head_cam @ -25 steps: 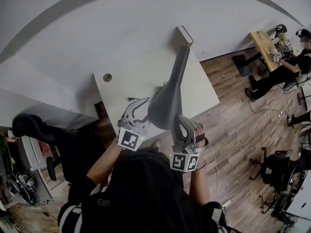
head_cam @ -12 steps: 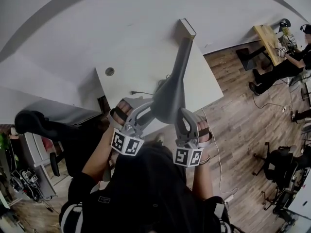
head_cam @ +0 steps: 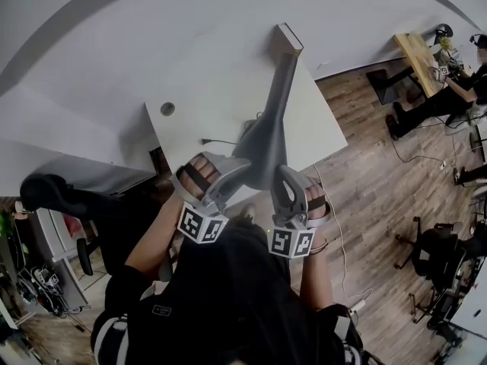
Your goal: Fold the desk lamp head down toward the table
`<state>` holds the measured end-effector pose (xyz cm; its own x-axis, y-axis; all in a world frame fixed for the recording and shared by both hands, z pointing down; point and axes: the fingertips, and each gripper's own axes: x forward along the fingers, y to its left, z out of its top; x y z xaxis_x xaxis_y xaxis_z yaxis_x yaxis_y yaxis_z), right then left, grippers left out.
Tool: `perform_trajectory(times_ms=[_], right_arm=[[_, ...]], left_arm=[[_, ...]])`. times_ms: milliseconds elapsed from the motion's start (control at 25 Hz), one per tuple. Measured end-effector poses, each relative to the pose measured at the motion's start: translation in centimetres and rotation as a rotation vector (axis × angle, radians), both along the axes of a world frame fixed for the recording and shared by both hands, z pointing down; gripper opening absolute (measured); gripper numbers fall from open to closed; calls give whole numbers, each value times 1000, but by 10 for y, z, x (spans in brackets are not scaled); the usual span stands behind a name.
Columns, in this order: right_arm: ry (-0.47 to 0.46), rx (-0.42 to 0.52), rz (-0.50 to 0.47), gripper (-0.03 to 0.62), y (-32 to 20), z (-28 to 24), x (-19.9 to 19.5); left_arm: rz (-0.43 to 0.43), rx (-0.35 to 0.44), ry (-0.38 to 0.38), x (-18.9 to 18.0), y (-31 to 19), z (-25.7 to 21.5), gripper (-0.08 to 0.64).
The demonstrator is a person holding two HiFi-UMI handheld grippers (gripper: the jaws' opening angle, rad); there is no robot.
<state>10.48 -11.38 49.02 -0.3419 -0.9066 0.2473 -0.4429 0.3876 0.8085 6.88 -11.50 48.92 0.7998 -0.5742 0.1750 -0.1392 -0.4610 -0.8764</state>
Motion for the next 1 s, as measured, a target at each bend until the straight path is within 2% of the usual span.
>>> perform_trajectory(times_ms=[520,720,1000], right_arm=[[132,51,11,147,-7,30,2],[161,88,12,152,-10,41,4],[237,160,15,160,-17,61,7]], left_arm=[[-60,82,-71,1,-7,31,129],[-78,149,-105,2,-11,43,132],[-109,249,-101,5,-19,66,135]])
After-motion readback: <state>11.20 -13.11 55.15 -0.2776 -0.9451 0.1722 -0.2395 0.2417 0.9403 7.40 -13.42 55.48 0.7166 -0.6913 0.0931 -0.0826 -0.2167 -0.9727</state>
